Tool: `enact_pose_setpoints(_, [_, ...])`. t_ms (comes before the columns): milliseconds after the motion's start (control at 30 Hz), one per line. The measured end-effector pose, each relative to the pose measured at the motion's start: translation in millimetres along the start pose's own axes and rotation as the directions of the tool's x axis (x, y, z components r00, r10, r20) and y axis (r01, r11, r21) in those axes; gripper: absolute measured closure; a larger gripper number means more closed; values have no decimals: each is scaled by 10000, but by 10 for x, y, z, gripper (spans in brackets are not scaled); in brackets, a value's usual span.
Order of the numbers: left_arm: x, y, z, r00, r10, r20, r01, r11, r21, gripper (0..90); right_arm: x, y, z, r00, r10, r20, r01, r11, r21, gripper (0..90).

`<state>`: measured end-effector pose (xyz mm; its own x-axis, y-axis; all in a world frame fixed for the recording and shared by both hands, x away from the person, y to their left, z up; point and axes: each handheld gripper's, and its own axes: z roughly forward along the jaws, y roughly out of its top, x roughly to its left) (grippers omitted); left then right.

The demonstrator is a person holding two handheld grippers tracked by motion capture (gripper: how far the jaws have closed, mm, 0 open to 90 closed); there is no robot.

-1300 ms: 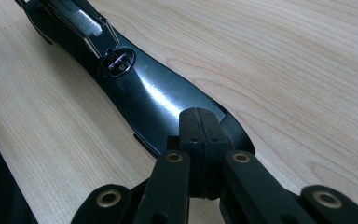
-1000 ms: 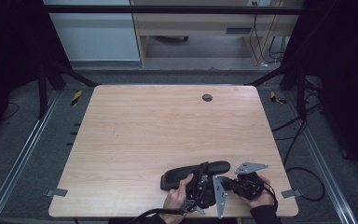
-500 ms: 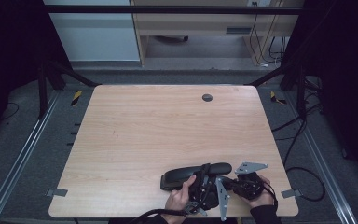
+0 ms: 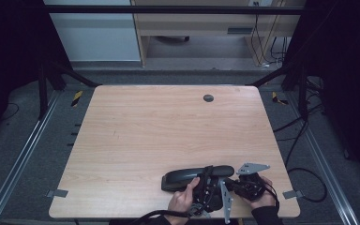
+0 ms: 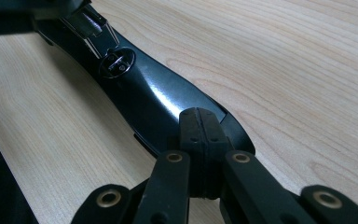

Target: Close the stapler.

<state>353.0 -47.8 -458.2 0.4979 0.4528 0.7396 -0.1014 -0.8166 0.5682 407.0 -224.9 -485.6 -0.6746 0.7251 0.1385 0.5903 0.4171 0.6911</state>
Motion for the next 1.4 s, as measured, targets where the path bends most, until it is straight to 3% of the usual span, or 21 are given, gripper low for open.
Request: enact_pose_setpoints(1400, [-134,-10,66,9982,601,44,-602,9979,232,521,-36,-30,-33,9999,112,-23,-112,9999,-14,900])
